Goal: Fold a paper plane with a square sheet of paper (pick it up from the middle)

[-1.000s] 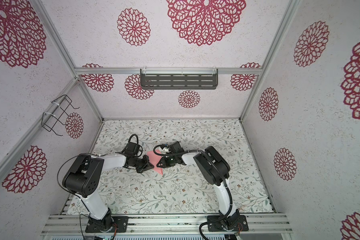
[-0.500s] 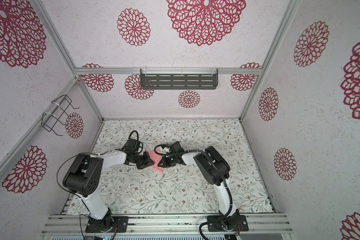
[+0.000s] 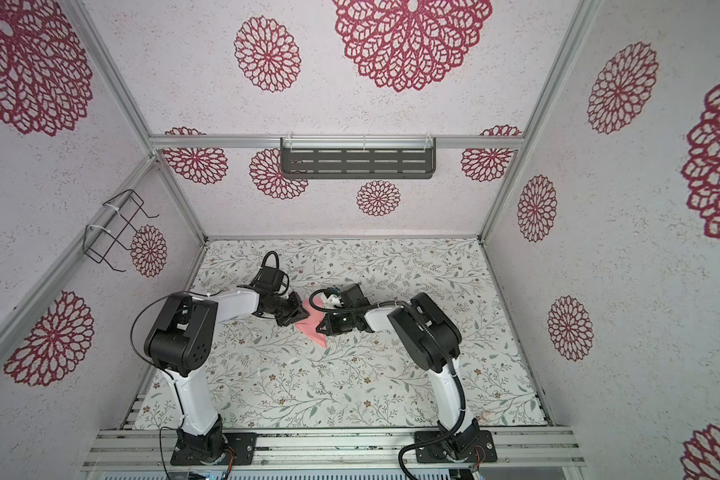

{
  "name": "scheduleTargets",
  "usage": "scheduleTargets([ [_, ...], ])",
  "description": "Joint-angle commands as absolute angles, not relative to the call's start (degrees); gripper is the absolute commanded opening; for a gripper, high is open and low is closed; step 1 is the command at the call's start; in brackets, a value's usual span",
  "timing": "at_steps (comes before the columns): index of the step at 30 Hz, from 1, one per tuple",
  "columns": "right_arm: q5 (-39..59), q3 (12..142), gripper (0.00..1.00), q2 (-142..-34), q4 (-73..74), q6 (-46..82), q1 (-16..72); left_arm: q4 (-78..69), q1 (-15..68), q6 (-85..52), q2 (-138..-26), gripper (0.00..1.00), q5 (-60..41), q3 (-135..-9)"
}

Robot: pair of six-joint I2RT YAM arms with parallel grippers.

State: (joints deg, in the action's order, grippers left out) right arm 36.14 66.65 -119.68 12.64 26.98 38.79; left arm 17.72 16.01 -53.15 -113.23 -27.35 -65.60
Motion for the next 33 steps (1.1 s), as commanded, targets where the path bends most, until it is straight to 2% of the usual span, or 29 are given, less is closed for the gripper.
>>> scheduleTargets([
  [1, 32.9, 65.4, 0.01, -116.6, 12.6, 28.1, 38.5, 21.2, 15.7, -52.5, -115.1, 0.1, -24.7, -66.4],
  [13, 32.8, 64.7, 0.01, -115.9, 13.4, 29.0, 38.5, 22.8, 15.7, -51.9, -115.9, 0.07, -23.9, -66.3],
  [23, 32.9, 64.8, 0.01, -117.7, 12.1, 29.0, 38.6, 21.6, 15.7, -51.2, -114.7, 0.08, -26.9, -68.8],
  [28, 31.7, 64.6, 0.01, -117.9, 10.5, 28.4, 38.6, 18.6, 15.7, -51.6, -108.7, 0.13, -28.2, -69.4],
  [33, 30.7, 65.0, 0.01, -118.0, 9.4, 28.2, 38.6, 10.8, 16.4, -56.0, -102.9, 0.16, -29.8, -61.3],
])
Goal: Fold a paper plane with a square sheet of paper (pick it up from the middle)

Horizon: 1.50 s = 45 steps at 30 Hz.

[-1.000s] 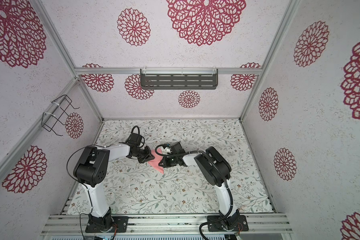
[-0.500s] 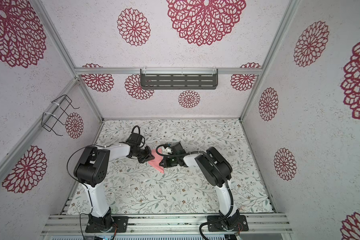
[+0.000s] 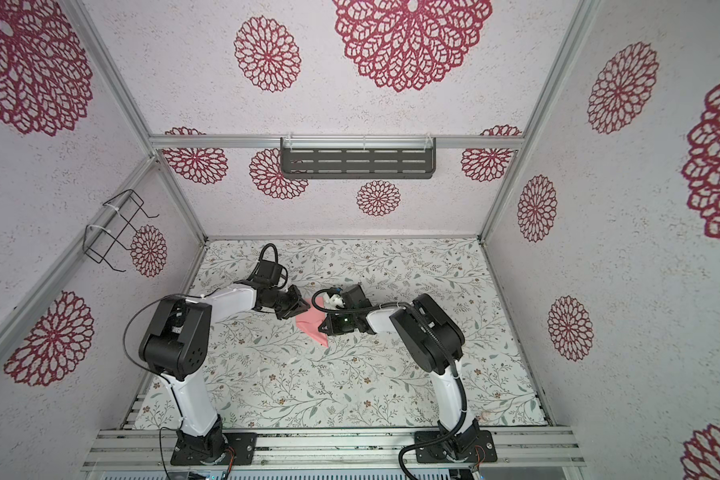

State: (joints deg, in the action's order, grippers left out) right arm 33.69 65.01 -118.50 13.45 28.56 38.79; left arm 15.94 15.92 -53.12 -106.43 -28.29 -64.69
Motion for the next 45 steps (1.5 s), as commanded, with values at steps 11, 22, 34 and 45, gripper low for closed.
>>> scheduleTargets([
  [11, 30.0, 65.5, 0.0, -118.9, 8.2, 29.1, 38.6, -4.1, 19.7, -62.9, -95.4, 0.12, -29.4, -42.9],
  [22, 29.9, 66.1, 0.0, -119.4, 7.4, 29.3, 38.6, -7.7, 19.8, -62.4, -98.3, 0.09, -29.4, -42.0],
  [34, 29.9, 66.3, 0.0, -119.9, 7.0, 29.5, 38.6, -6.2, 19.8, -61.8, -101.5, 0.08, -29.0, -42.1],
  [45, 29.8, 66.4, 0.02, -119.5, 7.2, 30.0, 38.5, 2.4, 19.7, -59.2, -103.5, 0.07, -26.3, -44.5],
])
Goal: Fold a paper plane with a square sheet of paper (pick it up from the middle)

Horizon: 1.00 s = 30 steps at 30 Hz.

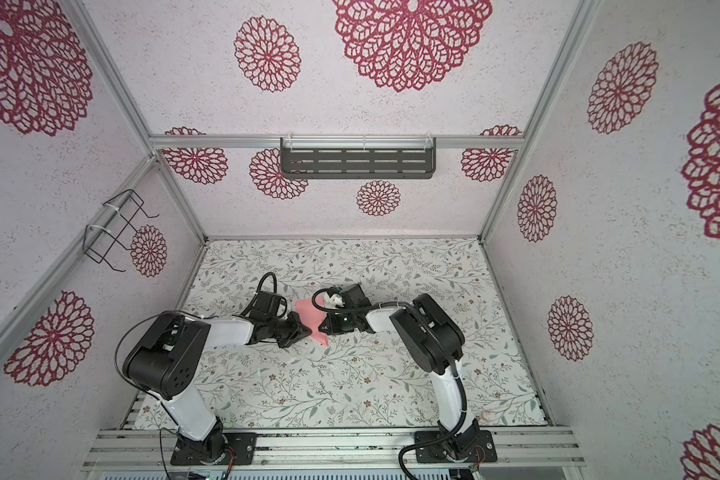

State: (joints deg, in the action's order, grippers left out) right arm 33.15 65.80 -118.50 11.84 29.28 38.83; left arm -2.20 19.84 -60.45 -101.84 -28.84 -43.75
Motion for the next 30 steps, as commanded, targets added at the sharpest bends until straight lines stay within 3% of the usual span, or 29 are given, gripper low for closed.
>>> scheduleTargets([
  [1, 29.9, 66.4, 0.03, -119.4, 7.3, 30.1, 38.5, 3.3, 19.7, -59.0, -103.8, 0.07, -26.1, -44.8],
  [12, 30.9, 67.0, 0.25, -109.5, 4.5, 31.4, 35.9, 13.4, 19.7, -57.1, -107.2, 0.03, -24.1, -47.7],
  [26, 31.3, 69.4, 0.07, -111.2, -1.8, 29.0, 41.6, 18.6, 19.8, -57.3, -109.3, 0.02, -21.4, -49.9],
  [30, 32.0, 70.9, 0.05, -113.4, -1.9, 29.3, 42.8, 19.2, 19.9, -57.6, -110.1, 0.02, -21.3, -50.3],
])
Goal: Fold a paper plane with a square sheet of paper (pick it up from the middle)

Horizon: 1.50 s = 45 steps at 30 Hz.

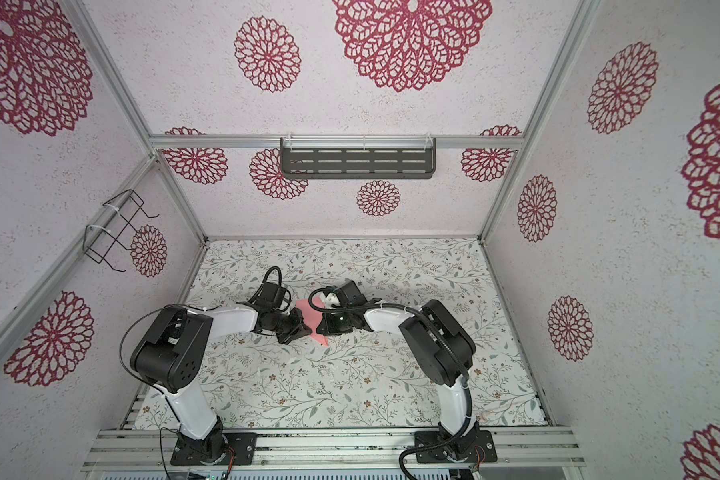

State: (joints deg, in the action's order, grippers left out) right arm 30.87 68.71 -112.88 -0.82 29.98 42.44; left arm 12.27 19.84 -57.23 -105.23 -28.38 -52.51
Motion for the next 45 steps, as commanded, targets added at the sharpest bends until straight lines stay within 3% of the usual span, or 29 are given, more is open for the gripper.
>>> scheduleTargets([
  [1, 32.0, 71.1, 0.05, -114.0, -1.8, 29.6, 42.9, 19.1, 19.9, -57.9, -110.1, 0.02, -21.1, -50.2],
  [28, 26.8, 72.1, 0.04, -117.3, -8.5, 29.1, 42.5, 23.3, 20.0, -57.3, -112.0, 0.0, -19.5, -51.5],
  [45, 30.3, 69.4, 0.05, -113.6, -6.0, 30.6, 41.2, 24.7, 20.0, -55.5, -112.0, 0.0, -19.3, -52.5],
])
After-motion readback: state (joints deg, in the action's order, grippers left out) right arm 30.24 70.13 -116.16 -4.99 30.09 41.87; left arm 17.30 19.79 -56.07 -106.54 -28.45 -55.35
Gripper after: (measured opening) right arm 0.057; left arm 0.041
